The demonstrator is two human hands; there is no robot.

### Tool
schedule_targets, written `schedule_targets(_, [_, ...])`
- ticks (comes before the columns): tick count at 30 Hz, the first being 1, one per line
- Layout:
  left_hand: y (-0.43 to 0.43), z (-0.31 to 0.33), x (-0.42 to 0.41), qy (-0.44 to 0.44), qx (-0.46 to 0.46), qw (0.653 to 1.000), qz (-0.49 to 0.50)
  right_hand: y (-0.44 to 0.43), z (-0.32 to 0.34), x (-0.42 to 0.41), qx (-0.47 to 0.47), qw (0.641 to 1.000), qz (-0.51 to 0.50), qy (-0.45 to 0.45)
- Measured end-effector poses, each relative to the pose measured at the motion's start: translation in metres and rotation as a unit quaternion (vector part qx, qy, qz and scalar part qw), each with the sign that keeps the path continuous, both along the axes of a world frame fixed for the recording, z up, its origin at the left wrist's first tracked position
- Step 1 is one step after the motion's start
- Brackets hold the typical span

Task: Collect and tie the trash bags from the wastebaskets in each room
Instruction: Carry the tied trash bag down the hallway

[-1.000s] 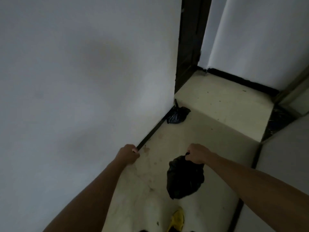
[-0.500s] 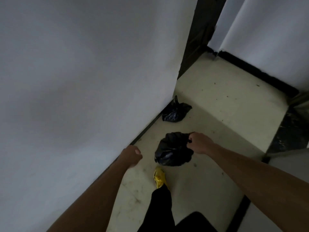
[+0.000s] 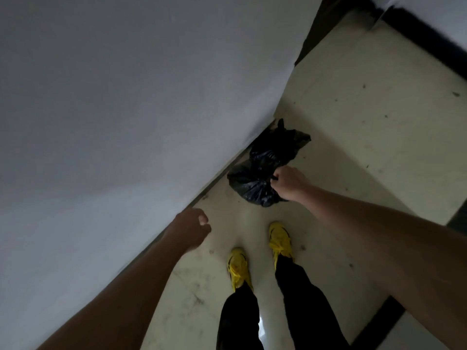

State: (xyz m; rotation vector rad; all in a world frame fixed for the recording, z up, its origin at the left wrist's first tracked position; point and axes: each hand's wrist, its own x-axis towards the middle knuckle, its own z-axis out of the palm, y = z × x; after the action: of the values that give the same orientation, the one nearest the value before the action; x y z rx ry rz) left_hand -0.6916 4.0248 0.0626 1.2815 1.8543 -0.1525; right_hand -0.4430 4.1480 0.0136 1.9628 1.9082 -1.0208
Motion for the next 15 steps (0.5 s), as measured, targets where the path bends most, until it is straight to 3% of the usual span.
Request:
schedule_targets(2, [0.023,-0.044,0.007,0.007,-0.005,1.0,0.015,0.03,-0.055,0.0,0.001,1.0,0.01,0.004])
schedule_targets(3, [0.027,-0.039,0.009,0.002,0.0,1.0,0.012,0.033,-0.052,0.0,0.013,1.0,0.005,-0.002])
schedule_targets(8, [0.047,-0.119,0.028,0.002,-0.023,0.998,0.054,0.058,-0.153,-0.003,-0.046,0.999,0.028,0.005])
schedule_targets(15, [0.045,-0.177,0.034,0.012,-0.066,0.994,0.085,0.061,-0.214,0.009,-0.111,0.993,0.047,-0.004])
